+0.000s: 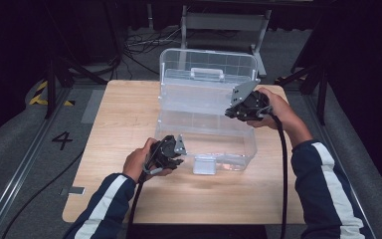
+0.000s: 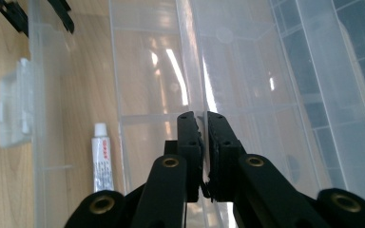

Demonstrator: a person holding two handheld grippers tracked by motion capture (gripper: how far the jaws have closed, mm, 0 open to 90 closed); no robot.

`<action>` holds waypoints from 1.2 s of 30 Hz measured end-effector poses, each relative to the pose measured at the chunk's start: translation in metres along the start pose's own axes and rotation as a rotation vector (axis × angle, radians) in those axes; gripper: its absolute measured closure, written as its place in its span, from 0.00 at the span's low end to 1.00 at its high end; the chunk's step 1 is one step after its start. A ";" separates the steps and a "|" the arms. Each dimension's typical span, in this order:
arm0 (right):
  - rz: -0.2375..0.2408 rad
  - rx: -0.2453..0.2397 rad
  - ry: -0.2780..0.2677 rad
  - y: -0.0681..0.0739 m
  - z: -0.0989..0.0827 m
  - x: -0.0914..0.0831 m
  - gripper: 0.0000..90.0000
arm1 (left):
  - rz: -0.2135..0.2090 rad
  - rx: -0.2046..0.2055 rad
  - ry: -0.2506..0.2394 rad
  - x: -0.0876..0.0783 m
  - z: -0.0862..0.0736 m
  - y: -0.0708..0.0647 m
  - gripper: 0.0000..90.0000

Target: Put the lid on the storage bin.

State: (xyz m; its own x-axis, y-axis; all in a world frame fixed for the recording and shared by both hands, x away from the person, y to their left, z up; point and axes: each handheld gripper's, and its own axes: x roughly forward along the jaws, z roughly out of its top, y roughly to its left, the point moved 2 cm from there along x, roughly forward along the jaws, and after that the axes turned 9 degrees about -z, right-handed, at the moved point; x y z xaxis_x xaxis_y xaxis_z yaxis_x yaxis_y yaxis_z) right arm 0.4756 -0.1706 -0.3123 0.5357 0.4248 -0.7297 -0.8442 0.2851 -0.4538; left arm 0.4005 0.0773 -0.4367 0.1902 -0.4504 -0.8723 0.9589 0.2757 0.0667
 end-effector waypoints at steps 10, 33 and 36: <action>0.000 0.066 -0.106 0.005 -0.012 -0.001 0.94 | 0.000 0.004 -0.007 0.000 0.000 0.000 0.70; -0.003 0.170 -0.246 0.023 -0.031 -0.001 0.91 | 0.000 0.003 -0.054 -0.001 -0.003 0.000 0.70; -0.008 0.177 -0.252 0.024 -0.033 -0.002 0.91 | -0.007 0.001 -0.072 -0.001 -0.004 0.000 0.70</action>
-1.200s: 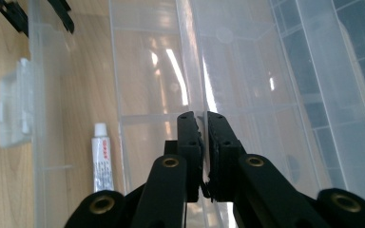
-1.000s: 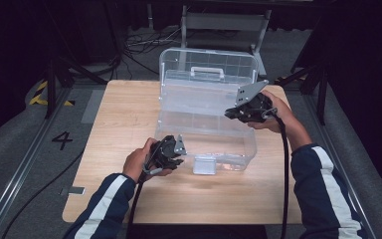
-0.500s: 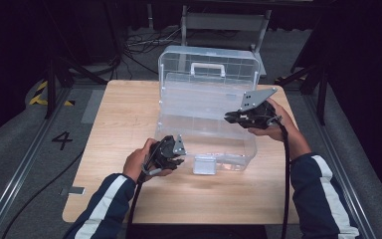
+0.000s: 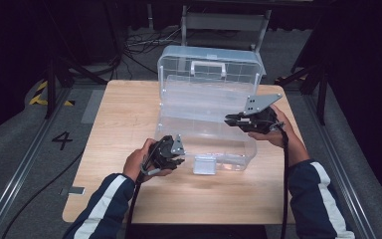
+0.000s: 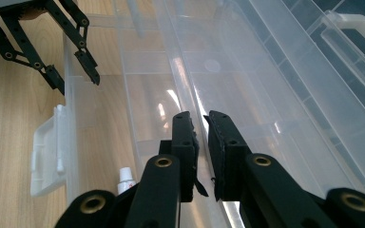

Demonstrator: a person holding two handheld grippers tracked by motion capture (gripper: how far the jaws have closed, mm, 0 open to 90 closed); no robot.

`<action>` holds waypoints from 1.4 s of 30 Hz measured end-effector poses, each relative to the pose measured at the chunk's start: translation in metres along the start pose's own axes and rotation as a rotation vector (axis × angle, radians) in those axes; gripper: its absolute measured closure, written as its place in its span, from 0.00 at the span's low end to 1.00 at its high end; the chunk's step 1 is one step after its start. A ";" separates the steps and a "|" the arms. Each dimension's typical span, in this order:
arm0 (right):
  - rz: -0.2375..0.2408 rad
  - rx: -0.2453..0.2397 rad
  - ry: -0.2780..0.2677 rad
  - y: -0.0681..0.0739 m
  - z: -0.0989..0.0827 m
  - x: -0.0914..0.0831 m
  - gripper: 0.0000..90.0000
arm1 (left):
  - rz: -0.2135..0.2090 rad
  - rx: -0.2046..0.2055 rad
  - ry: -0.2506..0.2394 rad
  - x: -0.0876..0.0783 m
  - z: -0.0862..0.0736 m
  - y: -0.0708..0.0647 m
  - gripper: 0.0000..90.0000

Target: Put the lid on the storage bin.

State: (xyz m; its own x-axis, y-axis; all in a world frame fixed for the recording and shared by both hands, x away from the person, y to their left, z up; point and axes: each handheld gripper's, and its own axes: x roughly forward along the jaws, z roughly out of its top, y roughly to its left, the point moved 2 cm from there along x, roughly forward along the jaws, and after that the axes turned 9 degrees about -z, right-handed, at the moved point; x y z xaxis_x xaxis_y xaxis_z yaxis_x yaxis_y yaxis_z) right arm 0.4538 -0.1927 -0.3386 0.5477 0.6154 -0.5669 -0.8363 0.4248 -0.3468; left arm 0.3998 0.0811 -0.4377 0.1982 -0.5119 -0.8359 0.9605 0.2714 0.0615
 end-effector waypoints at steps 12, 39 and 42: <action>-0.008 0.032 -0.038 0.003 -0.006 -0.001 0.90 | -0.018 -0.006 -0.053 -0.001 0.001 0.000 0.72; -0.018 -0.015 -0.015 0.018 -0.010 -0.005 0.89 | -0.002 0.005 -0.166 -0.028 -0.006 -0.006 0.71; -0.015 -0.016 -0.013 0.019 -0.010 -0.005 0.89 | 0.003 0.003 -0.178 -0.035 -0.006 -0.010 0.70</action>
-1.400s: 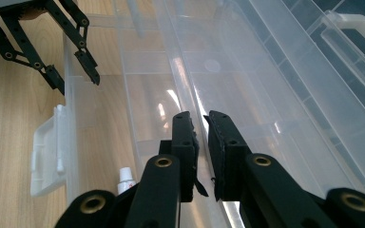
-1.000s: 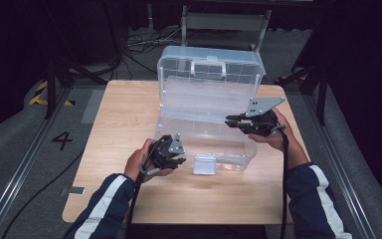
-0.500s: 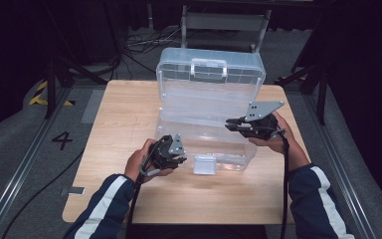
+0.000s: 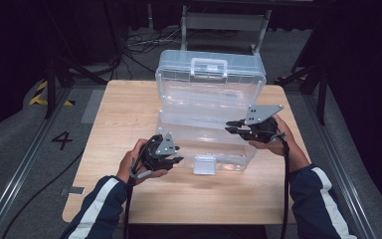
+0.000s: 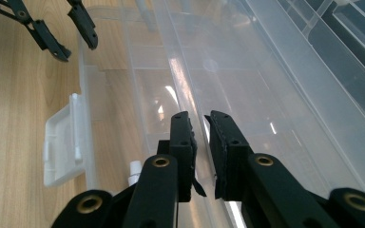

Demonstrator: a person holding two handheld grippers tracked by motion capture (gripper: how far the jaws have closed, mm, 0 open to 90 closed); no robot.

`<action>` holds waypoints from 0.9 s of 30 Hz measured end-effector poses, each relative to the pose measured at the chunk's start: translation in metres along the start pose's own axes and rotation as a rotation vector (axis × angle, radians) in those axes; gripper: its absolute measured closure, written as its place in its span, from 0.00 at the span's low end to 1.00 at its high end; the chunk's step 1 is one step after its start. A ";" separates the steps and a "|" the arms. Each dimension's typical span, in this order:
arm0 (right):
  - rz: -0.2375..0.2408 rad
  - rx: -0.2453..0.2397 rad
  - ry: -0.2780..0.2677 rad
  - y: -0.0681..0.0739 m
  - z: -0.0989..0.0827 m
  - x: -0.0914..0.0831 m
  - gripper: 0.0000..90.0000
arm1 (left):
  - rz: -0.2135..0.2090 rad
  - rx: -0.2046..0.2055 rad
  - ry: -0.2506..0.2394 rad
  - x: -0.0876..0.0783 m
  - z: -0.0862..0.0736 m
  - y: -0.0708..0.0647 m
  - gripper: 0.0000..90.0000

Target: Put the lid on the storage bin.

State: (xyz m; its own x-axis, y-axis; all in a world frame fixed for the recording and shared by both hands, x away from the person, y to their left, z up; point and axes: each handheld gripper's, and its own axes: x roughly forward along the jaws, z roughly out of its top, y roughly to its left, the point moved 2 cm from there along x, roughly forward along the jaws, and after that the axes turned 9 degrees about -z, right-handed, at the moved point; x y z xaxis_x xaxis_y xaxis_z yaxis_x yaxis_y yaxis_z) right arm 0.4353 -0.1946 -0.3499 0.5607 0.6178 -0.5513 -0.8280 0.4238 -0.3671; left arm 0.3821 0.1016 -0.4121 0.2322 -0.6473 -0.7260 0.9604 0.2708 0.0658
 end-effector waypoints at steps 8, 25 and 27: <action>-0.001 0.001 -0.002 0.000 -0.001 0.000 0.89 | 0.033 -0.016 -0.053 -0.023 -0.005 -0.006 0.68; 0.006 -0.005 0.007 0.006 -0.002 0.000 0.88 | 0.212 -0.131 -0.140 -0.068 -0.042 0.041 0.84; 0.011 -0.007 0.010 0.007 -0.002 0.001 0.88 | 0.205 -0.161 -0.185 -0.069 -0.045 0.051 0.88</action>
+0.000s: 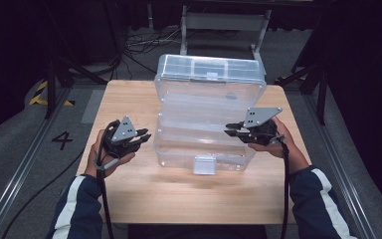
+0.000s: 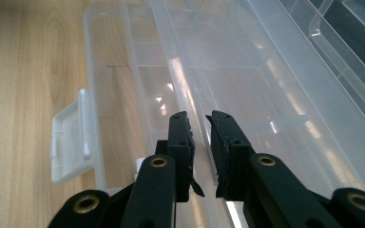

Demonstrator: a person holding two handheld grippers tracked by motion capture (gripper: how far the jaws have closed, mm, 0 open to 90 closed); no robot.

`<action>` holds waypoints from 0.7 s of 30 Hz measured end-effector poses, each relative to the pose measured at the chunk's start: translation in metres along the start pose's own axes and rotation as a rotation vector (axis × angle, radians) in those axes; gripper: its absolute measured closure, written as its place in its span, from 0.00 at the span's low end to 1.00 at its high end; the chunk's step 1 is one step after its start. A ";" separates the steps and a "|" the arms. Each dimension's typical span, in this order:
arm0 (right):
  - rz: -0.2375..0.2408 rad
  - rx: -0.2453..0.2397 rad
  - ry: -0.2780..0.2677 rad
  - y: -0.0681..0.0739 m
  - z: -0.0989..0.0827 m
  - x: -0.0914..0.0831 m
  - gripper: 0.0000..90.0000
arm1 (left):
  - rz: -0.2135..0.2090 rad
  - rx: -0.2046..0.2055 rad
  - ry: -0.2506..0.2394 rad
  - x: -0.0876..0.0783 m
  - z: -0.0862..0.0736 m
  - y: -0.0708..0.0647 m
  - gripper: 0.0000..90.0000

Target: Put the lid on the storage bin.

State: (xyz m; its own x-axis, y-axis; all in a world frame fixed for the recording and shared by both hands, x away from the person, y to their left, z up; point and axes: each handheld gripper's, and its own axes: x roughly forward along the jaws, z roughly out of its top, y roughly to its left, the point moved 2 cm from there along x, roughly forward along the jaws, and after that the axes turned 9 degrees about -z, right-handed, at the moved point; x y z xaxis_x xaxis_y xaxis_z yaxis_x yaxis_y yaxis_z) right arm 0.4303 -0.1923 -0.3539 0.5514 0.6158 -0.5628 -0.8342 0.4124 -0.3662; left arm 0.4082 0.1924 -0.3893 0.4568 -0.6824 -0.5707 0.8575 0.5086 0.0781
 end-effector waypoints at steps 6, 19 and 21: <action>0.006 -0.004 0.004 0.002 0.000 0.001 0.87 | 0.019 -0.018 -0.044 0.003 0.008 0.017 1.00; 0.003 -0.007 0.002 0.003 -0.001 0.001 0.87 | 0.065 -0.049 -0.145 0.016 0.063 0.042 1.00; 0.002 -0.008 0.002 0.003 -0.001 0.000 0.87 | 0.058 -0.059 -0.132 0.021 0.067 0.042 1.00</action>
State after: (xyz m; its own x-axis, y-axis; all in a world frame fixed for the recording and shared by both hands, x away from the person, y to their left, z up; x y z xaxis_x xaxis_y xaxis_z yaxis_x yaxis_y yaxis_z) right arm 0.4278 -0.1912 -0.3559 0.5497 0.6156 -0.5648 -0.8354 0.4058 -0.3708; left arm 0.4701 0.1641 -0.3428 0.5360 -0.7121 -0.4535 0.8150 0.5765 0.0581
